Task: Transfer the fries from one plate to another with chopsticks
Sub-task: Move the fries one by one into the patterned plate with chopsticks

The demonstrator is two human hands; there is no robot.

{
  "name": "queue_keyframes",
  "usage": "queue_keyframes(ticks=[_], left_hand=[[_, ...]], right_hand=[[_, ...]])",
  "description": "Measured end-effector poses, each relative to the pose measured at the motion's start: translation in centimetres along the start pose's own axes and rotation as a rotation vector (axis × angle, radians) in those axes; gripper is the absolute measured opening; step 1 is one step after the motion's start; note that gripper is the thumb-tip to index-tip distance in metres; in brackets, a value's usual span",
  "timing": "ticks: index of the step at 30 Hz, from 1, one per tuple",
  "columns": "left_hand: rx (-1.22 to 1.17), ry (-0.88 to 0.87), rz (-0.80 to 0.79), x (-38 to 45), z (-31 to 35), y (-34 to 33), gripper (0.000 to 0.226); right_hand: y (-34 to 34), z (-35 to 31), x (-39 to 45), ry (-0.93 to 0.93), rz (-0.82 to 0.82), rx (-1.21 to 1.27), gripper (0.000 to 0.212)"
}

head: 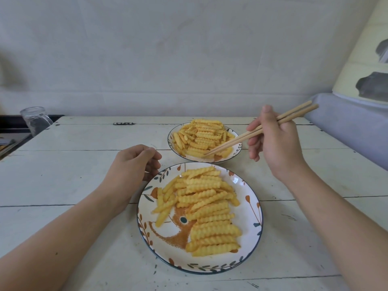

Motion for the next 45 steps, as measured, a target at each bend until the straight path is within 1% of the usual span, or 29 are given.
queue_keyframes(ticks=[2, 3, 6, 8, 11, 16, 19, 23, 25, 28, 31, 37, 42, 45], left_hand=[[0.001, 0.001, 0.0, 0.0, 0.0, 0.0, 0.028], [0.002, 0.001, -0.001, 0.0, 0.0, 0.0, 0.028], [0.004, 0.006, -0.004, 0.0, -0.1, 0.0, 0.028], [0.007, 0.007, -0.003, 0.1, -0.1, 0.0, 0.028], [0.008, 0.006, 0.001, 0.1, -0.1, 0.0, 0.028], [0.0, 0.006, -0.001, 0.0, -0.1, 0.0, 0.028], [-0.002, 0.007, -0.002, 0.0, -0.1, 0.0, 0.027], [-0.001, 0.007, -0.002, 0.0, -0.1, -0.1, 0.027], [0.0, 0.006, 0.0, 0.0, 0.0, -0.1, 0.027], [0.009, 0.004, -0.001, -0.1, 0.0, -0.1, 0.027], [0.018, 0.002, 0.0, -0.1, 0.0, -0.1, 0.027], [0.025, 0.0, 0.001, -0.2, 0.1, -0.1, 0.027], [0.025, 0.001, 0.0, -0.1, 0.1, -0.1, 0.028], [0.02, 0.004, -0.001, -0.1, 0.0, -0.2, 0.028]], right_hand=[[0.7, -1.0, 0.2, -0.039, 0.017, 0.101, 0.055], [0.9, -1.5, 0.3, -0.065, -0.001, 0.153, 0.056], [1.1, -2.9, 0.2, -0.094, -0.121, 0.232, 0.059], [0.9, -3.5, -0.1, -0.073, -0.213, 0.217, 0.059], [0.3, -4.0, -0.7, -0.041, -0.331, 0.176, 0.052], [0.2, -4.7, -1.1, -0.019, -0.407, 0.102, 0.037], [1.2, -4.8, -0.4, -0.015, -0.355, 0.12, 0.037], [2.5, -4.0, 0.9, -0.025, -0.152, 0.253, 0.047], [2.3, -3.1, 1.1, 0.023, -0.089, 0.156, 0.046], [1.0, -1.6, 0.6, 0.084, -0.116, -0.042, 0.044], [0.0, -0.8, -0.2, 0.098, -0.139, -0.114, 0.039], [-1.1, 0.1, -0.8, 0.105, -0.174, -0.161, 0.039], [-0.2, 0.0, -0.2, 0.079, -0.094, -0.141, 0.042], [-0.1, 0.2, 0.0, 0.055, -0.087, -0.126, 0.045]])
Point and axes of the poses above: each hand's wrist, its own x-axis towards the middle knuckle, its own y-axis out of the back of the hand, z = x × y, the point moved 8 cm from there along x, towards the middle knuckle, and after that the axes turned 7 degrees about z, right-handed, at the moved point
